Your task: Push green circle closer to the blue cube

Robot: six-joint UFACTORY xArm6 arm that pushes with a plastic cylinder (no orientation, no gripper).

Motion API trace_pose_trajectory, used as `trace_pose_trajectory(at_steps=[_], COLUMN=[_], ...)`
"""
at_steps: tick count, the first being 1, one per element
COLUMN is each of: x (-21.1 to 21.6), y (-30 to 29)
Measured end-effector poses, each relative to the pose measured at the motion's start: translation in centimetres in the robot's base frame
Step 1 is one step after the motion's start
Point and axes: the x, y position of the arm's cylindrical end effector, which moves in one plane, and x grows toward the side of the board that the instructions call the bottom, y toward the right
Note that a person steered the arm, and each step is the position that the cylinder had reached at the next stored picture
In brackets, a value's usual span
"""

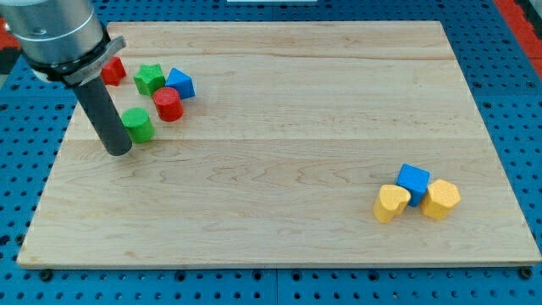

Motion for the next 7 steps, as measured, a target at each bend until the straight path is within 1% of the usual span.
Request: trace_pose_trajectory(at_steps=[1, 2, 3, 4, 5, 6, 7], x=[-1.3, -5.1, -3.1, 0.6, 0.9, 1.3, -2.7], y=[-3.9, 2.2, 15.6, 26.6, 31.2, 33.6, 30.9])
